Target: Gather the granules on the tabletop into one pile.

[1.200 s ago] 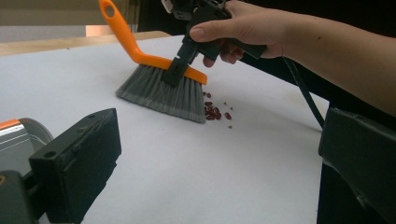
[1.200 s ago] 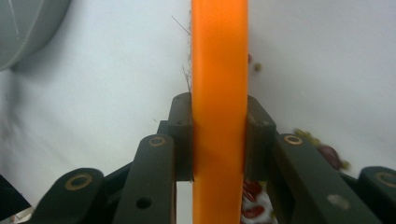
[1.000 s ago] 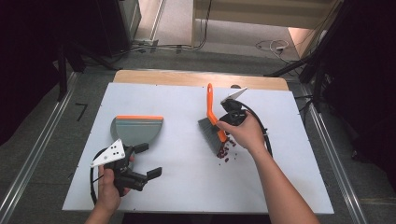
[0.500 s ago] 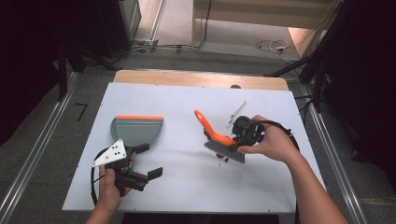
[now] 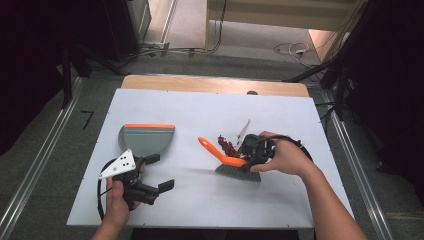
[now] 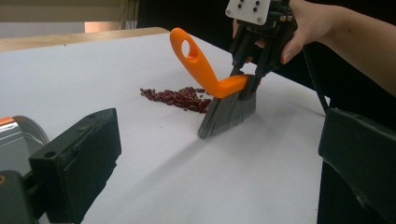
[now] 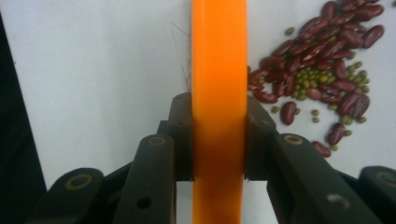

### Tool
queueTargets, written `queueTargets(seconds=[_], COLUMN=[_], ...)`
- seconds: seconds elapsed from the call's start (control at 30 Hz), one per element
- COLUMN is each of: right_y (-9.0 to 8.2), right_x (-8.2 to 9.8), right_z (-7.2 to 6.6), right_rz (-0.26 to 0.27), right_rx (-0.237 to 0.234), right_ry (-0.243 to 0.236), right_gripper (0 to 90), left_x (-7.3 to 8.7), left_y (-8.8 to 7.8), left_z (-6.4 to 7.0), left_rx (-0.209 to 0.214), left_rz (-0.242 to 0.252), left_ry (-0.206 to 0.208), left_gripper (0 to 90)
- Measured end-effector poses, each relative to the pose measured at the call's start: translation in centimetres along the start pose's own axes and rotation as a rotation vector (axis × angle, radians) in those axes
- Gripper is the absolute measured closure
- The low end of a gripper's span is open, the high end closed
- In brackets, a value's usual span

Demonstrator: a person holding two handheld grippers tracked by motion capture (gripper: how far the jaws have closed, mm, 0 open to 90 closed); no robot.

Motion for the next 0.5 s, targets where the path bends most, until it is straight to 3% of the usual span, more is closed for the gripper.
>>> queueTargets(seconds=[0.03, 0.07, 0.17, 0.5], right_y=[0.0, 0.0, 0.0, 0.3], right_x=[-0.1, -0.2, -0.6, -1.7], right_z=[0.3, 0.4, 1.2, 3.2], right_rz=[0.003, -0.009, -0.008, 0.004], right_rx=[0.008, -0.002, 0.012, 0.032], right_ry=[-0.031, -0.012, -0.038, -0.053], right_gripper=[68.6, 68.6, 68.6, 68.5], left_x=[0.0, 0.0, 0.0, 0.0], left_y=[0.0, 0.0, 0.0, 0.1], left_z=[0.0, 0.0, 0.0, 0.0], left_rx=[0.0, -0.001, 0.001, 0.003], left_rz=[0.0, 0.0, 0.0, -0.001], left_ry=[0.001, 0.002, 0.001, 0.0], left_gripper=[0.4, 0.5, 0.5, 0.5])
Point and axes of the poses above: each handheld gripper's, and its own axes: y roughly forward along the jaws, x roughly out of its underside, z roughly to its right, the point moved 1 cm from there along y, roughly forward along the jaws, and after that the axes turned 12 degrees about z, right-handed, at the moved point
